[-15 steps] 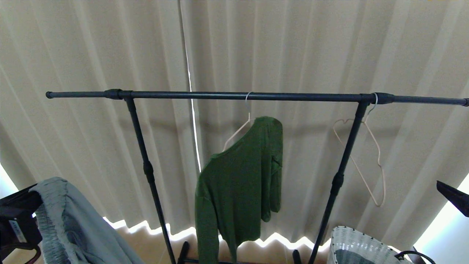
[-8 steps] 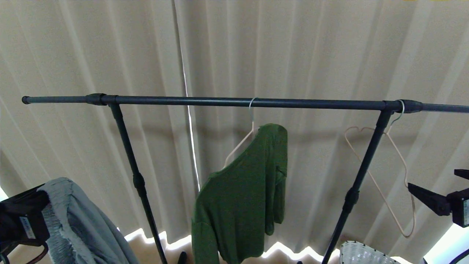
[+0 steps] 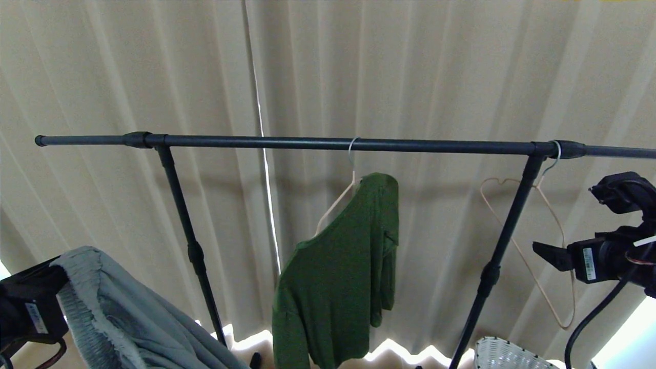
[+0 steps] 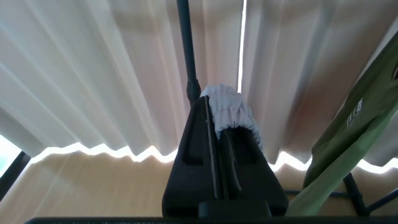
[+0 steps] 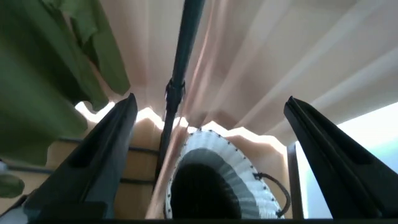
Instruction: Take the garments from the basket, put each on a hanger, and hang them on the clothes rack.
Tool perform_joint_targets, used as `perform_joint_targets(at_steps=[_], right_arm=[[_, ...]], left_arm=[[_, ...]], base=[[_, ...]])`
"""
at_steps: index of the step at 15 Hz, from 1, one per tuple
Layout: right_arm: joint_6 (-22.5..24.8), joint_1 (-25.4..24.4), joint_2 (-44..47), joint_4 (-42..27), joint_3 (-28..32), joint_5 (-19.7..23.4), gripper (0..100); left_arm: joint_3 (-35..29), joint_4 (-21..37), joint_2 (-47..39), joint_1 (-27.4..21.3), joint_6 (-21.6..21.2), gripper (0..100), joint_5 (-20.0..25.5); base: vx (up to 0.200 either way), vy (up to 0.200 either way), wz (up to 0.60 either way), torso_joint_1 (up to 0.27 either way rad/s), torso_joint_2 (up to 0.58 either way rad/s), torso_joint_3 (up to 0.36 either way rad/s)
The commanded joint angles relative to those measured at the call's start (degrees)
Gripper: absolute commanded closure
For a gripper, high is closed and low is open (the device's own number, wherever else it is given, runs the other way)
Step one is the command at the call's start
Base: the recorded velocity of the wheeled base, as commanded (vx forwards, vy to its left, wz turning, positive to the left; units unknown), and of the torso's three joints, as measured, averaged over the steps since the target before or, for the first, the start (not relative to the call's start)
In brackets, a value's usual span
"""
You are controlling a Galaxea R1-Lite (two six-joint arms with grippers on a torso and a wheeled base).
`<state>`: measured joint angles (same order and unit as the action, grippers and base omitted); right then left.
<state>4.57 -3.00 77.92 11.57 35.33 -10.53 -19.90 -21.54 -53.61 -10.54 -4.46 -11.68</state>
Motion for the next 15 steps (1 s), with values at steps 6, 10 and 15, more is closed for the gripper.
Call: perform_joint_targets(at_steps=[6,10,15], right_arm=[[-7.4,-0.2,10.2,1.4,4.7,-6.7,0],[-8.6,-1.6,10.1,1.2,4.8,-6.7,0],[-10.0,-1.7,10.6,0.8,4.7,-6.7,100]], left_arm=[[0.1,0.0,0.0,0.0,0.0,100,0.0],[0.1,0.0,0.0,0.0,-0.1,100,0.0],[0.1,0.0,0.0,0.0,-0.1,100,0.0]], base=[[0.000,0.000,0.00,0.000,0.00,0.000],[0.000,0.000,0.00,0.000,0.00,0.000],[0.000,0.000,0.00,0.000,0.00,0.000]])
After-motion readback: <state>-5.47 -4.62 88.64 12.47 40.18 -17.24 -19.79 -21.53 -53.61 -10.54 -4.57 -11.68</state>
